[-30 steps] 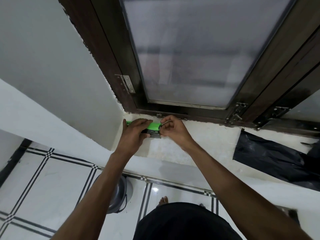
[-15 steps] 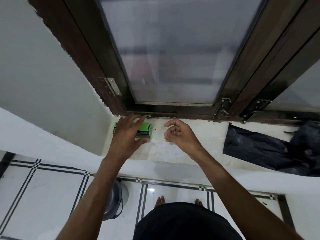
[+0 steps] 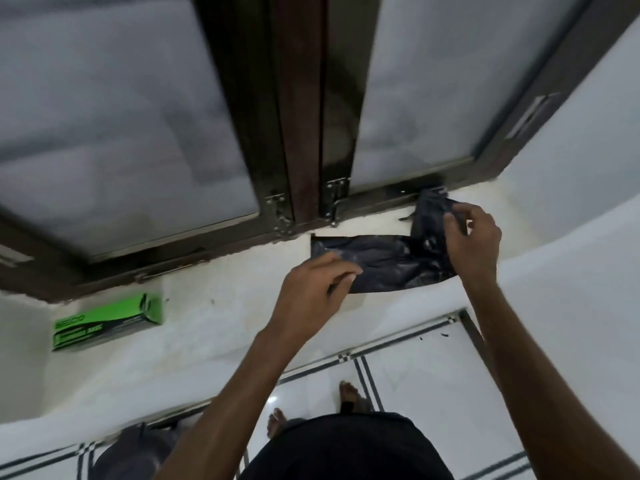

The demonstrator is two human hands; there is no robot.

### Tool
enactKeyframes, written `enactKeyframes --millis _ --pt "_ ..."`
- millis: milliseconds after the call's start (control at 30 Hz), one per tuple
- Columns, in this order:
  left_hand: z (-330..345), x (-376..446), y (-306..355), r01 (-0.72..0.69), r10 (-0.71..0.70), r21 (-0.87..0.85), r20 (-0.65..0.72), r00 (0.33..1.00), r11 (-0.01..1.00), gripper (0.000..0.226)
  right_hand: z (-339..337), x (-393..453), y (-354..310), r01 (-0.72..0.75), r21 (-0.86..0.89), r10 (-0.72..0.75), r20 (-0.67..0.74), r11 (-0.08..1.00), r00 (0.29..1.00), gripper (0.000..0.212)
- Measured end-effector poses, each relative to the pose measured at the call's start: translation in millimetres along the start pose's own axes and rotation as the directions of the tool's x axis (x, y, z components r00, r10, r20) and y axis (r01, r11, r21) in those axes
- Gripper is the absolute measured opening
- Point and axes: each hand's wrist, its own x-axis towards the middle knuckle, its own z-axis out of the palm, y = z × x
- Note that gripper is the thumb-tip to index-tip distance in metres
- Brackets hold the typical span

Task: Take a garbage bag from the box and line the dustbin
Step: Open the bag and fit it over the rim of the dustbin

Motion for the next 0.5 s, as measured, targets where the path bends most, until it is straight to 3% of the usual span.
enactKeyframes --millis 133,233,400,500 --pt "29 18 29 0.051 -0.048 -0.06 0.061 0.997 0.997 0.016 10 64 49 0.04 -0.386 0.031 0.174 0.922 0.984 0.059" --pt "40 18 43 0.117 -0.112 -0.072 0.062 0.992 0.991 0.016 17 87 61 0.111 -0.478 0.024 0.267 0.871 0.963 0.061" --pt "46 2 56 0.18 -0.178 -0.097 0.029 0.984 0.979 0.016 15 96 66 0.117 -0.346 -0.037 0.229 0.931 0.973 0.024" --pt "45 -6 62 0.198 -0.197 -0.13 0.02 0.98 0.972 0.017 -8 73 59 0.079 -0.017 -0.075 0.165 0.997 0.983 0.014"
